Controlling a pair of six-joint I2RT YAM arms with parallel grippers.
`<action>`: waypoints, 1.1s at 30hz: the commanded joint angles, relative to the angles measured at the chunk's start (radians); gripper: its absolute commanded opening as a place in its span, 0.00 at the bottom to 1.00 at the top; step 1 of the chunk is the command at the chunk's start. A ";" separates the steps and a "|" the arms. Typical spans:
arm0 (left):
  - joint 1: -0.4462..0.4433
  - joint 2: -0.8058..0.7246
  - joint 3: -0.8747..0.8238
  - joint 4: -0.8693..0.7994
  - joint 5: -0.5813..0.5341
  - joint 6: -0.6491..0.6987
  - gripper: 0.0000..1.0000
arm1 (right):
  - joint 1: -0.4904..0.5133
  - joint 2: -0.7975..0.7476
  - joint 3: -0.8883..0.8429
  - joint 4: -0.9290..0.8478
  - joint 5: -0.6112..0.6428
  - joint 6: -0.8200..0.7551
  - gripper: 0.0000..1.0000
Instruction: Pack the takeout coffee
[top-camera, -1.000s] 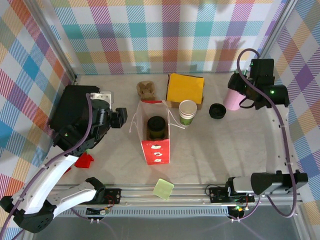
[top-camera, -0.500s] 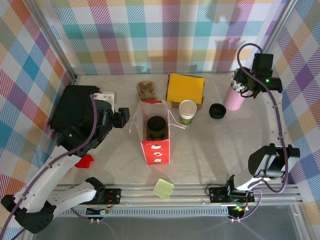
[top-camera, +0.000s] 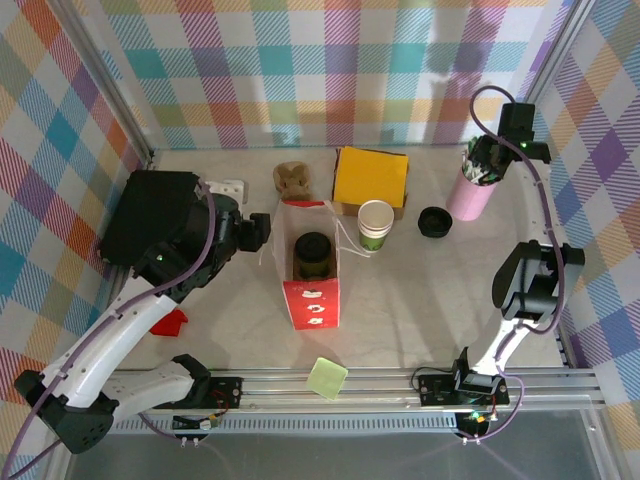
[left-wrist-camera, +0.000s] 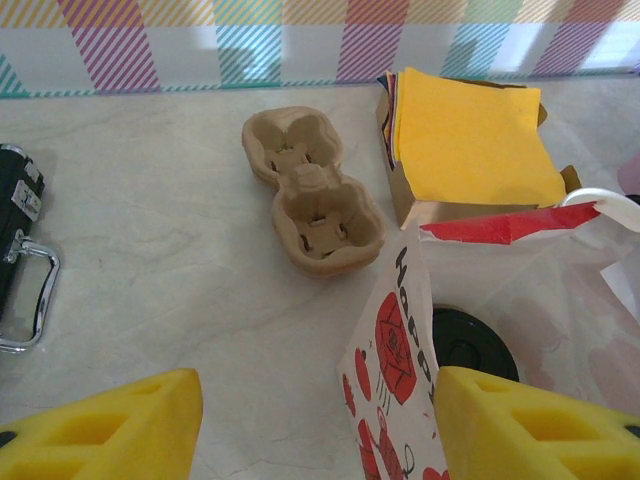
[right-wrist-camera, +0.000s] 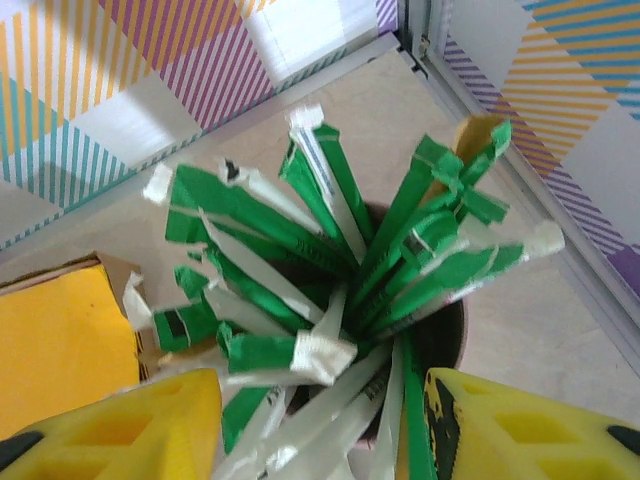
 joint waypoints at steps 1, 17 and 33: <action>0.010 0.014 -0.008 0.032 0.014 0.019 0.63 | -0.015 0.024 0.057 0.005 -0.015 -0.016 0.55; 0.009 0.055 0.001 0.032 0.011 0.037 0.64 | -0.027 0.158 0.172 -0.023 -0.052 -0.032 0.41; 0.009 0.053 0.020 0.014 0.026 0.031 0.65 | -0.025 0.061 0.156 -0.060 -0.059 -0.035 0.11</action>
